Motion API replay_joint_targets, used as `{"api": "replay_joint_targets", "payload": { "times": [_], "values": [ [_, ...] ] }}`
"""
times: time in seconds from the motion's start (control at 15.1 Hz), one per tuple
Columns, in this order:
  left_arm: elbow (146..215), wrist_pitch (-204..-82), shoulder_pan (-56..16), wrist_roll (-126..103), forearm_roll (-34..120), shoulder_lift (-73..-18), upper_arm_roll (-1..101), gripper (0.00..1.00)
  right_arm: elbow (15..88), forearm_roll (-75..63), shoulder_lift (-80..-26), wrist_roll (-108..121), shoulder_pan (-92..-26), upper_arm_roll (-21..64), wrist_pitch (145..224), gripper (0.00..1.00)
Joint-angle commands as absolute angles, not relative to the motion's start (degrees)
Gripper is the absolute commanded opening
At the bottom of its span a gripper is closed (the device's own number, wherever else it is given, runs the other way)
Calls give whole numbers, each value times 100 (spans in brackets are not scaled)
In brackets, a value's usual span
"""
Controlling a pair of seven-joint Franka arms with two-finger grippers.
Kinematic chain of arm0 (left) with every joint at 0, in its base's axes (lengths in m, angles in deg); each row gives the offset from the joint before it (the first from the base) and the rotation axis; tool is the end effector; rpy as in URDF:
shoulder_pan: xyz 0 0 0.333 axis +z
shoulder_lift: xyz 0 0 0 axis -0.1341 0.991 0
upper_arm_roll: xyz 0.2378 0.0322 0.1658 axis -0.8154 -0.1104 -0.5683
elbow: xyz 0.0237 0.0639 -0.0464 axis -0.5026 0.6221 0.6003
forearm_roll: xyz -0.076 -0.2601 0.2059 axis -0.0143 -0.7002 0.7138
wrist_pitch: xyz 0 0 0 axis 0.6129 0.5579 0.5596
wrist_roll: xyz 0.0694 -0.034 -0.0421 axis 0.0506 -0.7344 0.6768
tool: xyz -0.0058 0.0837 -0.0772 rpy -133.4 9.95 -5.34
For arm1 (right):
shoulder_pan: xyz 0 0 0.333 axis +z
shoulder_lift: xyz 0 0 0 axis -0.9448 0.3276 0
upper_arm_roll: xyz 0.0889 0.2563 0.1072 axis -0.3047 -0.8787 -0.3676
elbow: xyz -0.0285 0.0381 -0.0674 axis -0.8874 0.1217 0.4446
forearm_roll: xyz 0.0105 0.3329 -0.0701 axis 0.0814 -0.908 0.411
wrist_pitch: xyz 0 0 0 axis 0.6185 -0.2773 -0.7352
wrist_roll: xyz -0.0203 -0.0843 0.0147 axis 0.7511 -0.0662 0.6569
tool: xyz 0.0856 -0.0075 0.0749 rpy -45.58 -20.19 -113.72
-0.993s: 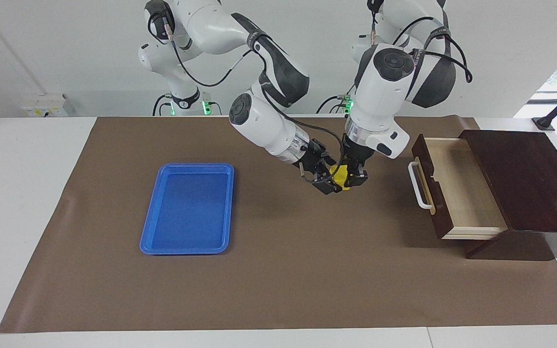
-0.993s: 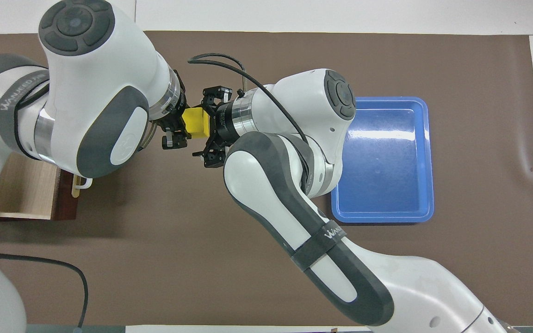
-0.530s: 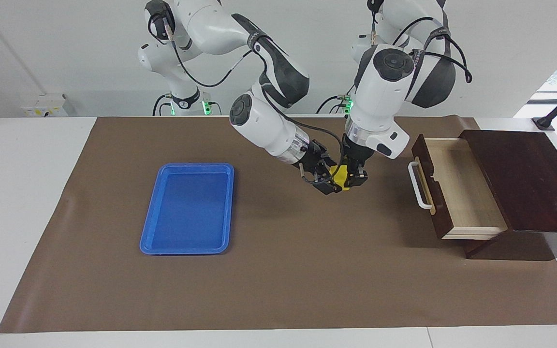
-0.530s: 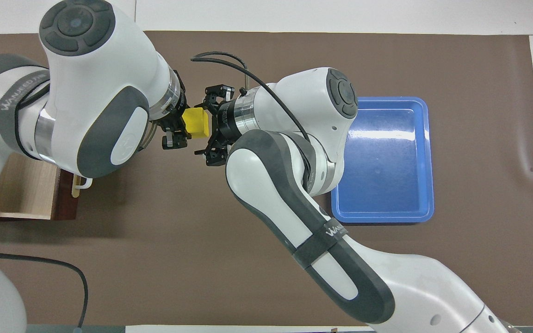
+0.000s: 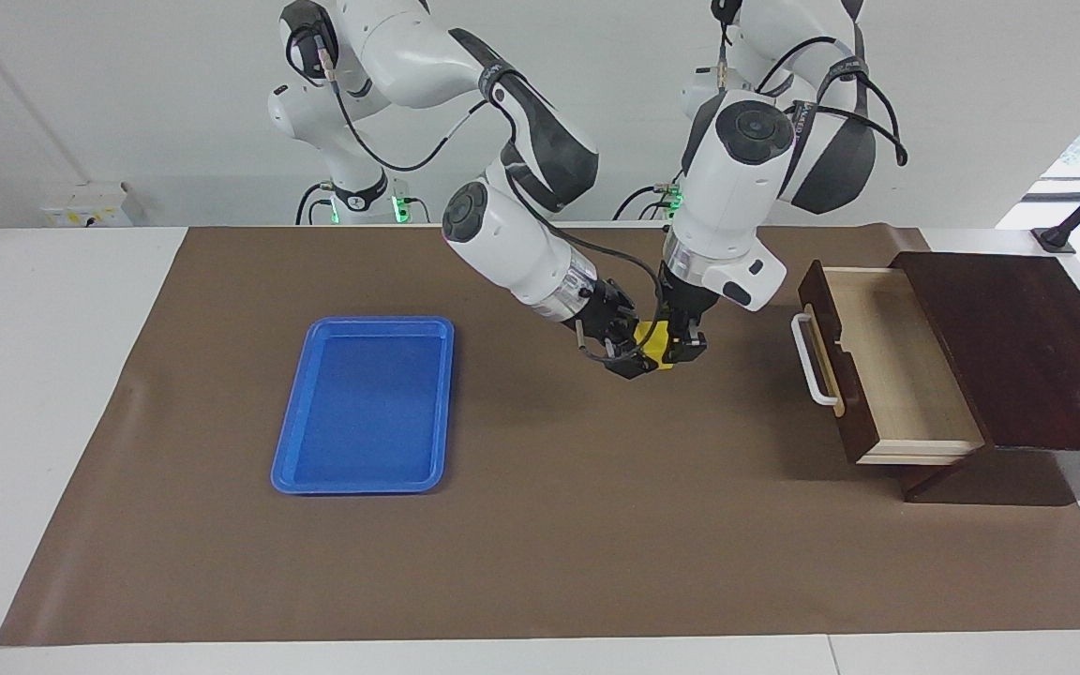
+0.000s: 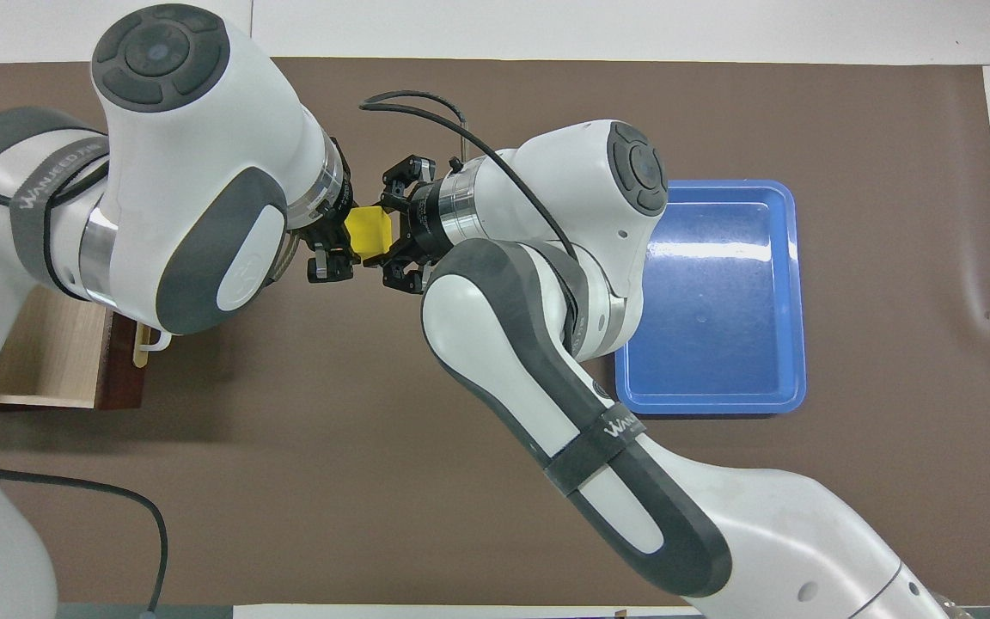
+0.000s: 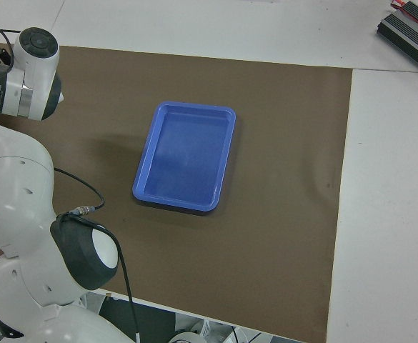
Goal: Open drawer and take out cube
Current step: 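Open the left gripper to release the cube to the right gripper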
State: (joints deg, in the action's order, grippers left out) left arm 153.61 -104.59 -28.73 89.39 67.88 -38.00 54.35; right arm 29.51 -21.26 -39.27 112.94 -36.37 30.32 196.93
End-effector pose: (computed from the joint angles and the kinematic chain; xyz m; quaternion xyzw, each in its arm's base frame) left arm 0.5261 -0.2746 0.5020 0.7180 0.6957 -0.0179 0.0110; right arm 0.5552 0.3884 0.4418 -0.6601 0.6557 0.2354 0.2810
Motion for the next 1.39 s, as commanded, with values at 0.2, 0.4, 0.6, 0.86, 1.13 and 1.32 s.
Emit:
{"api": "replay_joint_targets", "payload": {
  "times": [0.2,0.4,0.6,0.86,1.13,1.32],
  "values": [
    [15442,-10613,-2933,8985,6763,-3841,5327,0,2826,-1930,-3864,11399,-3686,2962,19591,0],
    [15433,-10605,-2933,9020,6745,-3841,5327,81,2818,-1930,-3864,11399,-3695,2962,19590,0],
    [15424,-10596,-2933,9012,6745,-3841,5327,100,2817,-1930,-3864,11399,-3695,2962,19599,0],
    [15424,-10596,-2924,9012,6754,-3841,5327,100,2817,-1930,-3864,11399,-3704,2962,19590,0],
    [15494,-10587,-2907,8977,6754,-3876,5327,100,2809,-1939,-3855,11399,-3844,2962,19555,0],
    [15880,-10657,-2837,8723,6763,-4051,5283,100,2774,-1956,-3872,11391,-4256,2962,19258,0]
  ]
}}
